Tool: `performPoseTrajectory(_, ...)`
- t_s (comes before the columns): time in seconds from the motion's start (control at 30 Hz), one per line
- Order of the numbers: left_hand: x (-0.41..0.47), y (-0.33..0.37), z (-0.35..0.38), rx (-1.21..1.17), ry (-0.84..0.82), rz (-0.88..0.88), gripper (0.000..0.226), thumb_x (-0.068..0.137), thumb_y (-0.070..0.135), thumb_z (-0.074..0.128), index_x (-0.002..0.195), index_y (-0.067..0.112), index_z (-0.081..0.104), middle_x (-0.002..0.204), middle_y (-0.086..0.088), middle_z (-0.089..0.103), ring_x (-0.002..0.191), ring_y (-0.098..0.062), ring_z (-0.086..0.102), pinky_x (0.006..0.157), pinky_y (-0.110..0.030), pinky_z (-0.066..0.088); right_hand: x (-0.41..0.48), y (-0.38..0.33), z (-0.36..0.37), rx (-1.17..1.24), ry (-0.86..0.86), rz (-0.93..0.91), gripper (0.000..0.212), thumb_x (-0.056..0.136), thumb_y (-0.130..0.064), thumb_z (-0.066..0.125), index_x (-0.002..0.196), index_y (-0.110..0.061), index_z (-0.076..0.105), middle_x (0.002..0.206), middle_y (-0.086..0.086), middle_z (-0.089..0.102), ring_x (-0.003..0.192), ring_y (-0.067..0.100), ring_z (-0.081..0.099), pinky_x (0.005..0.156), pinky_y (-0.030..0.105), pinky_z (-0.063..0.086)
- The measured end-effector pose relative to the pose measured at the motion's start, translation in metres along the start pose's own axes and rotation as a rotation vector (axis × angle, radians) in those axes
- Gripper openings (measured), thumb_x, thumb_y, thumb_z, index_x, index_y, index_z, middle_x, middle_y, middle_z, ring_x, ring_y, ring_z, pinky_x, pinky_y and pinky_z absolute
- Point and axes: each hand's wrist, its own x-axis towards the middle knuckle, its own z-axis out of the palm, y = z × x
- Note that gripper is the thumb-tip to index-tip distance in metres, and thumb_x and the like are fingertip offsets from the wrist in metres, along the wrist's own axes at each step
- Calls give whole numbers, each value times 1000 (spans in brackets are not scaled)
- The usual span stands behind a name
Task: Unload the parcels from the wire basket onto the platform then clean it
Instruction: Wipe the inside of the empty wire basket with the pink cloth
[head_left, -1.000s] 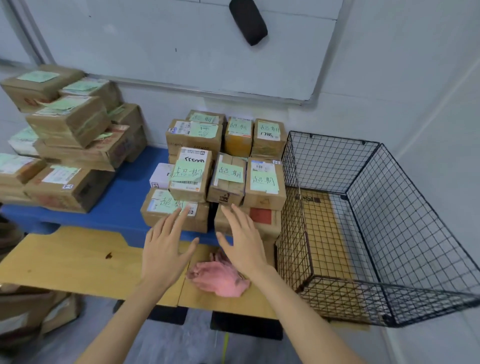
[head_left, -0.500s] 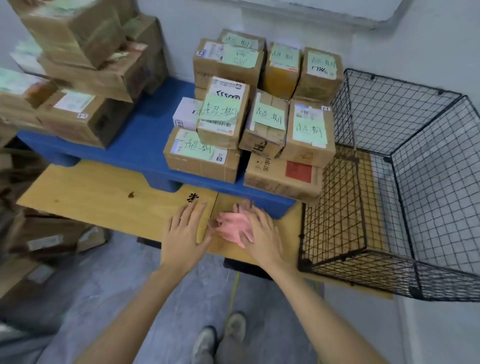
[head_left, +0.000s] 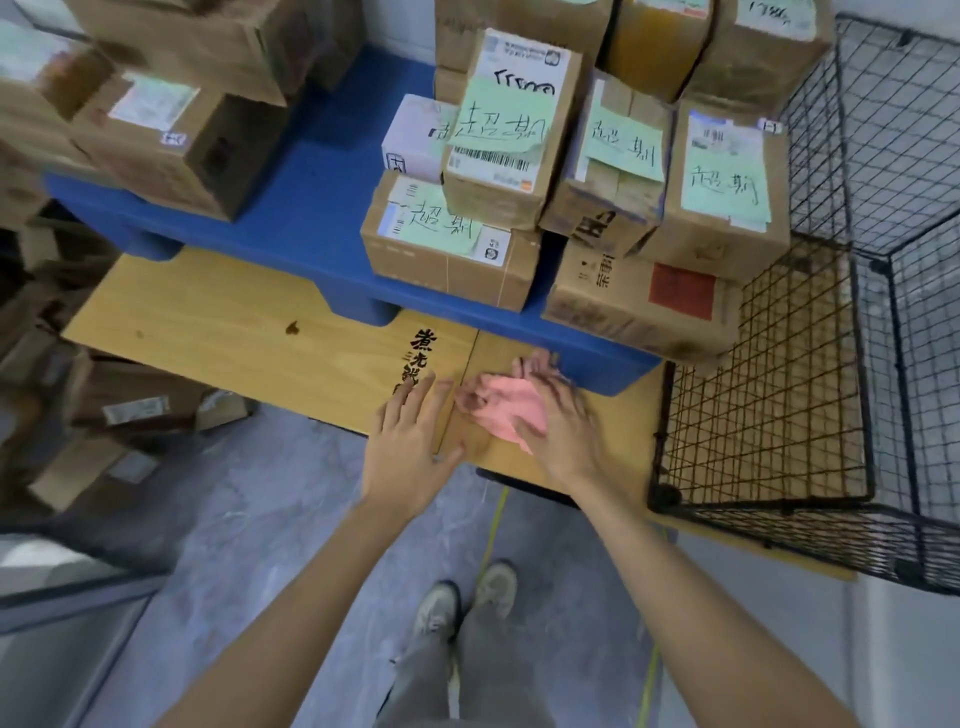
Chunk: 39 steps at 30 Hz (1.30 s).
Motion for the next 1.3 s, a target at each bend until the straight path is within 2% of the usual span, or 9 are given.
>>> performPoseTrajectory(0.13, 3, 0, 3, -39, 8, -7, 70, 82, 52, 45, 145, 21, 45, 147, -4, 49, 134, -30, 42, 104, -46, 37, 6, 1, 8, -2, -5, 28, 75, 86, -38, 72, 152, -26, 37, 155, 1, 36, 141, 28, 32, 114, 45, 30)
performPoseTrajectory(0.3, 2, 1, 5, -77, 14, -18, 69, 83, 50, 44, 147, 24, 42, 148, -2, 47, 137, -29, 39, 108, -45, 34, 2, -1, 18, -97, 7, 42, 54, 86, -43, 69, 134, -24, 53, 143, 2, 44, 138, 29, 36, 102, 50, 42)
performPoseTrajectory(0.53, -3, 1, -5, -94, 19, -8, 67, 84, 51, 44, 147, 27, 40, 148, 1, 47, 136, -26, 38, 108, -37, 27, -4, -32, 13, -211, -23, -23, 71, 90, -19, 67, 148, -44, 33, 143, -6, 46, 122, 25, 47, 78, 41, 54)
performPoseTrajectory(0.7, -2, -1, -30, -67, 39, 39, 69, 84, 49, 46, 148, 25, 39, 151, 1, 43, 139, -25, 35, 111, -42, 31, -8, -49, -15, -3, -60, 10, 63, 96, -20, 61, 148, -44, 35, 147, 0, 44, 123, 29, 55, 87, 42, 53)
performPoseTrajectory(0.77, -1, 0, -44, -70, 47, 46, 71, 83, 49, 46, 149, 24, 39, 153, 0, 40, 141, -26, 33, 111, -43, 31, -17, -58, -32, 79, -14, 19, 62, 95, -17, 61, 148, -41, 37, 140, 1, 49, 120, 28, 56, 87, 39, 49)
performPoseTrajectory(0.83, 1, 4, -60, -75, 70, 56, 73, 82, 54, 37, 148, 25, 39, 154, 1, 39, 141, -25, 32, 109, -42, 30, -29, -70, -53, 196, 54, 23, 66, 94, -13, 60, 149, -40, 36, 135, 2, 52, 119, 28, 57, 87, 37, 48)
performPoseTrajectory(1.03, 8, 20, -100, -46, 189, 162, 71, 87, 55, 41, 151, 27, 34, 156, 2, 37, 143, -23, 31, 110, -44, 33, -75, -114, -142, 461, 221, -22, 74, 92, -10, 57, 150, -43, 26, 147, -7, 47, 134, 16, 43, 88, 31, 36)
performPoseTrajectory(1.2, 14, 60, -120, -101, 232, 291, 72, 87, 53, 44, 153, 30, 30, 157, 5, 35, 146, -21, 26, 112, -44, 29, -111, -124, -201, 428, 555, -71, 68, 84, -5, 63, 141, -36, 41, 133, -9, 56, 117, 8, 50, 92, 35, 46)
performPoseTrajectory(1.3, 14, 94, -123, -153, 246, 372, 71, 87, 54, 43, 153, 30, 30, 157, 6, 33, 146, -20, 26, 113, -44, 28, -135, -114, -231, 436, 699, -52, 52, 86, -8, 63, 132, -31, 54, 117, -11, 57, 106, 7, 53, 89, 37, 49)
